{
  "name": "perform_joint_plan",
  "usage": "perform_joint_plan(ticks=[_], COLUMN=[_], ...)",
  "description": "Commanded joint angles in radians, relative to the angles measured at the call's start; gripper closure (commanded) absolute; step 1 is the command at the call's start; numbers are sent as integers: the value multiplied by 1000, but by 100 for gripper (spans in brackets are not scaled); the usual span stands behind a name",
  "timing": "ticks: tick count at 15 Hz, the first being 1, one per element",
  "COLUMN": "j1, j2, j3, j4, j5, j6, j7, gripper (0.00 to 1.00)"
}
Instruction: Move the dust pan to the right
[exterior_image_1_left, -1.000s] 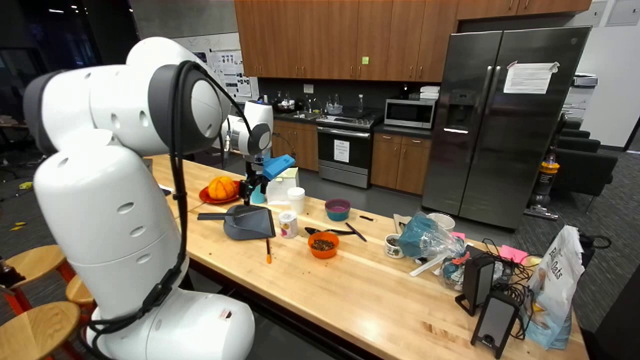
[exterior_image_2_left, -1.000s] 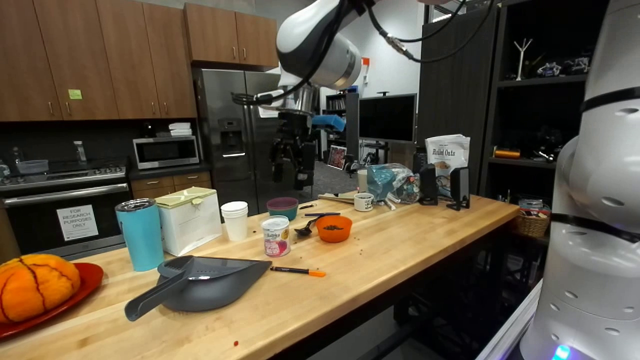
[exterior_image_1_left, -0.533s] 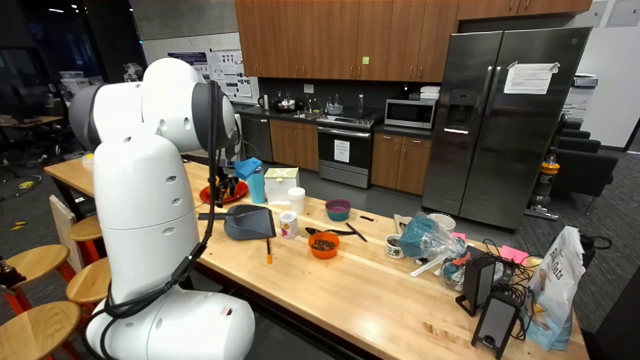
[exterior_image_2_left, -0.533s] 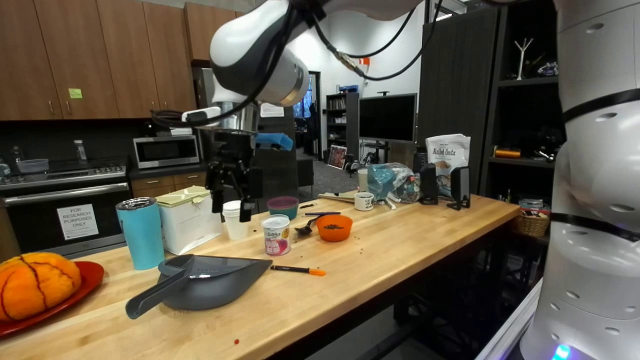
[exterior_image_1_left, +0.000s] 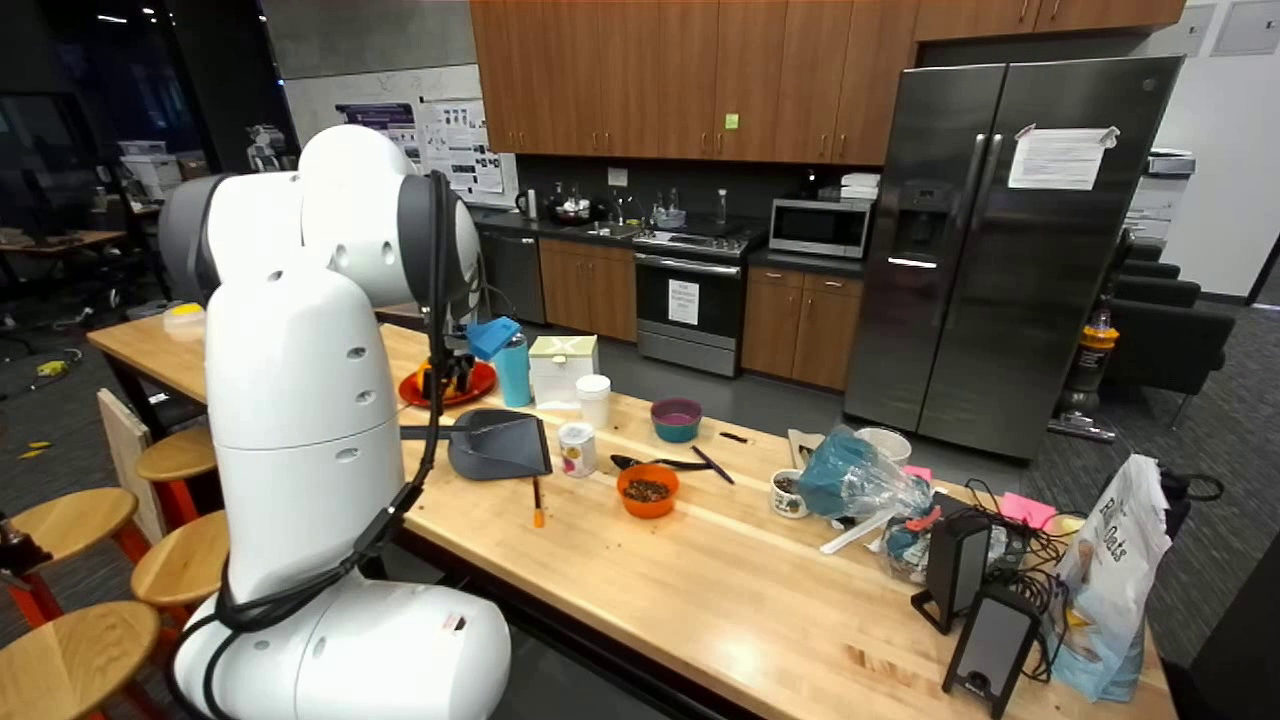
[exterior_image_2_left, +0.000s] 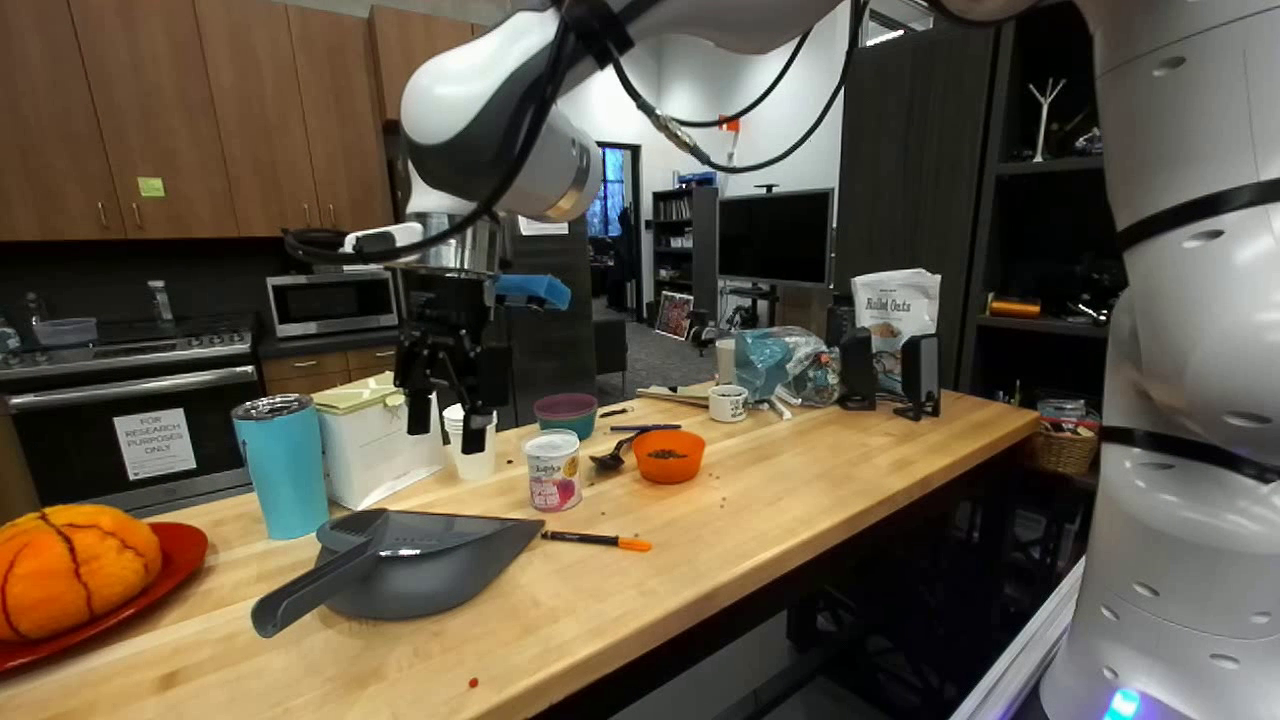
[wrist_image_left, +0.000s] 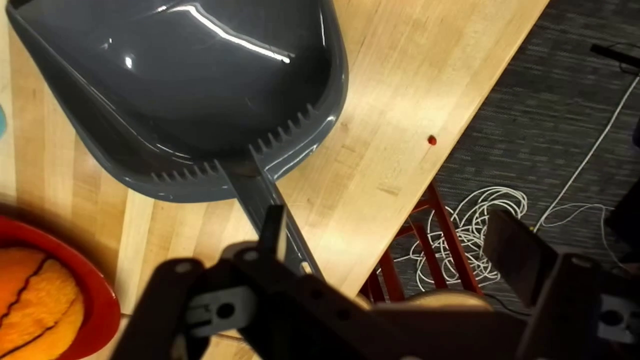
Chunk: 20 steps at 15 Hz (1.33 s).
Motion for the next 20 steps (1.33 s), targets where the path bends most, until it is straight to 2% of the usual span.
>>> perform_joint_plan(ticks=[1, 6, 13, 16, 20], j1=[-22, -18, 23, 37, 35], j2=[3, 15, 173, 258, 357], j3=[25, 29, 87, 109, 134], j4=[4, 13, 143, 212, 302], j5=[-8, -14, -100, -153, -180], j6=[-2, -2, 40, 49, 33], j7=[6, -2, -14, -56, -183], gripper=[0, 0, 0, 0, 0])
